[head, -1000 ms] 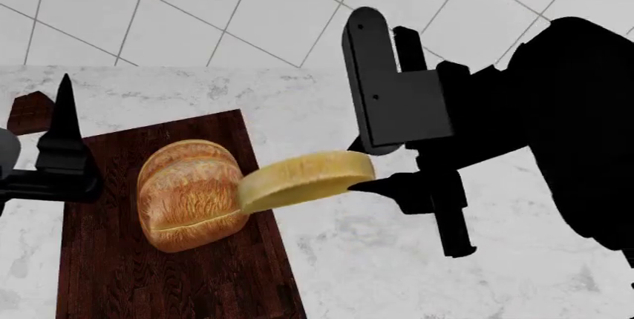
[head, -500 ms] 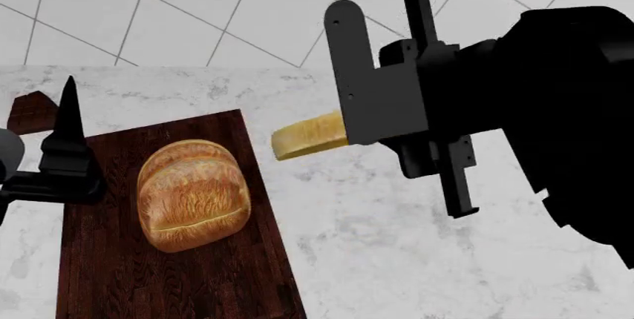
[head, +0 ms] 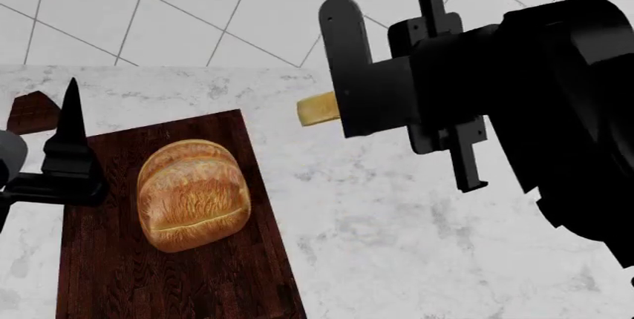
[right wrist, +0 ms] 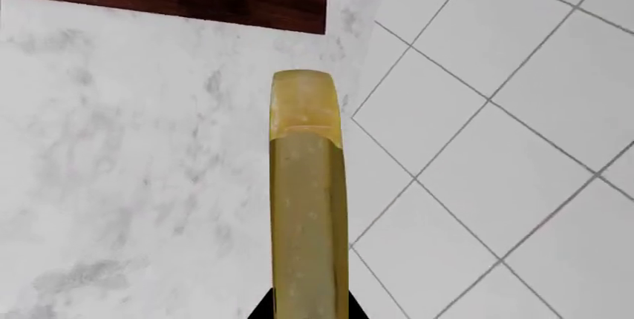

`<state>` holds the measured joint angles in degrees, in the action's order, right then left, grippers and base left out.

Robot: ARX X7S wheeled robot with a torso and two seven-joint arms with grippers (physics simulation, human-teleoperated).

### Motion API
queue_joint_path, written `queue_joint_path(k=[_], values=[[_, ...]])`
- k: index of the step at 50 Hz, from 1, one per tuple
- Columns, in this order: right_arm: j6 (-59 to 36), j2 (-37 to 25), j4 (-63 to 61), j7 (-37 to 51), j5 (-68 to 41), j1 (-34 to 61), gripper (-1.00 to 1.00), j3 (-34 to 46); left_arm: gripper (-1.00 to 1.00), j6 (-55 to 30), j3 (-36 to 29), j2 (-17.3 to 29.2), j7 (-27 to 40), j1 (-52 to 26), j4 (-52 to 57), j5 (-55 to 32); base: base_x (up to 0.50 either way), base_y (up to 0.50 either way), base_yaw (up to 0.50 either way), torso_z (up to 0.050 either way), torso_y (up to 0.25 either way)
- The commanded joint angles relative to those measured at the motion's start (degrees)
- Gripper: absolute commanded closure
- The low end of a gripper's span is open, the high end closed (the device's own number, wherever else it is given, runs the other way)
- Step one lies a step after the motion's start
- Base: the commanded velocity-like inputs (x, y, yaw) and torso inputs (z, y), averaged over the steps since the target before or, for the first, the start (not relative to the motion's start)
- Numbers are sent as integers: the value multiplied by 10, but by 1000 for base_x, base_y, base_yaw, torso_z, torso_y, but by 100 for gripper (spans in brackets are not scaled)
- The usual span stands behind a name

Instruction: Pick up the wedge of cheese and place it on the slice of bread to prepare a simple cheese on bread dish.

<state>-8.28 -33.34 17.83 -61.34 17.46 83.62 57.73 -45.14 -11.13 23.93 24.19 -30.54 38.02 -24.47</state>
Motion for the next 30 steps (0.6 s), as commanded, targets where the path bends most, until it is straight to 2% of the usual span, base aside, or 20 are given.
queue_joint_path(k=[1,6,18,26,30], values=[[51,1,8,53,84,28,100,33,-100,-5,-3,2,3,-2,1,-1,0,0,0,0,0],[61,-2,1,57,90,30,100,37,-100,-7,-4,2,4,-3,3,-2,0,0,0,0,0],[127,-9,-19,156,75,0,100,14,-100,-4,-8,4,4,-4,0,0,0,0,0,0,0],[130,1,-17,220,44,-18,100,-24,-100,-7,-11,5,6,-7,0,-1,0,0,0,0,0],[120,2,-21,217,29,-23,100,-33,-100,0,-13,7,4,-4,-5,2,0,0,0,0,0]])
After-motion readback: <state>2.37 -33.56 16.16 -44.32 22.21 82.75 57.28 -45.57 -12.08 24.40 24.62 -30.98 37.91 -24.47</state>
